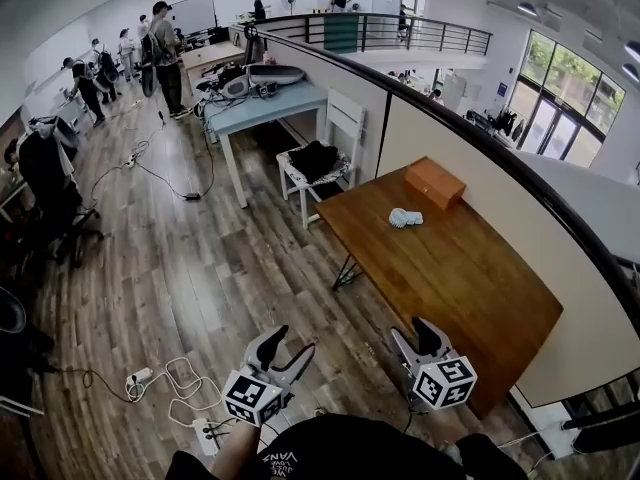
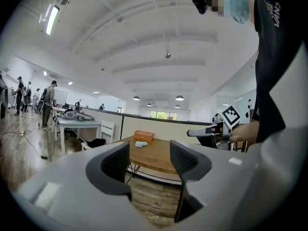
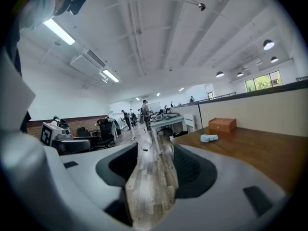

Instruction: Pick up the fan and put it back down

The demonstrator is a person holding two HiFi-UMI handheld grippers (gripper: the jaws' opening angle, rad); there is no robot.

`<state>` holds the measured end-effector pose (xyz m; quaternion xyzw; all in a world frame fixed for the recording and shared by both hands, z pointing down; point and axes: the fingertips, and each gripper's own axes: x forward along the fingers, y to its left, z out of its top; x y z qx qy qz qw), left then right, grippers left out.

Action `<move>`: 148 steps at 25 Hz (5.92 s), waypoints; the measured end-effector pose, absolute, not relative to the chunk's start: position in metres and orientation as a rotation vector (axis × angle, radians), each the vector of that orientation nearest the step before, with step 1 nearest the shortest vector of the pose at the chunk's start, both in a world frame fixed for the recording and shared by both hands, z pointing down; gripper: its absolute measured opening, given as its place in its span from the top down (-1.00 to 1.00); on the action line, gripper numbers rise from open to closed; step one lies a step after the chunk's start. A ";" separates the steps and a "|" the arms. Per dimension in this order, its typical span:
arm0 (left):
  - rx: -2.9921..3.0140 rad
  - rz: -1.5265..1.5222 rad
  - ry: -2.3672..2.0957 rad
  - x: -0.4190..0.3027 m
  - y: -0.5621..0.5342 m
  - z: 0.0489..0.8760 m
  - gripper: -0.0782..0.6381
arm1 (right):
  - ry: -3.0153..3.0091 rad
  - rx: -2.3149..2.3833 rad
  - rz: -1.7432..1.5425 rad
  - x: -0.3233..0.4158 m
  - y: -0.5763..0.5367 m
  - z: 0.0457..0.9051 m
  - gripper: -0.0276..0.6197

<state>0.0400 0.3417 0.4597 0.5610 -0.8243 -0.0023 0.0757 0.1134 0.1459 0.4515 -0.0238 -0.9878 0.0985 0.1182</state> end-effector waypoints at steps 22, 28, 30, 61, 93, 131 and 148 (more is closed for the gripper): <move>1.629 -0.014 -2.429 -0.094 0.274 0.476 0.09 | -2.781 -0.125 0.308 -0.025 0.072 0.471 0.29; 1.659 -0.001 -2.400 -0.128 0.216 0.476 0.09 | -2.759 -0.126 0.301 -0.056 0.020 0.475 0.29; 1.658 0.000 -2.396 -0.139 0.197 0.477 0.09 | -2.756 -0.122 0.306 -0.063 0.003 0.476 0.29; 1.858 -0.030 -2.147 -0.276 0.026 0.507 0.09 | -2.557 0.016 0.067 -0.174 -0.145 0.549 0.29; 1.823 -0.032 -1.943 -0.433 -0.011 0.582 0.09 | -1.556 -0.789 -0.883 -0.262 -0.205 0.723 0.09; 2.280 0.070 -1.469 -0.275 -0.154 0.554 0.09 | -2.007 0.599 0.242 -0.049 -0.303 0.649 0.20; 2.349 0.093 -1.311 -0.110 -0.210 0.562 0.09 | -1.863 0.996 0.418 0.190 -0.393 0.641 0.20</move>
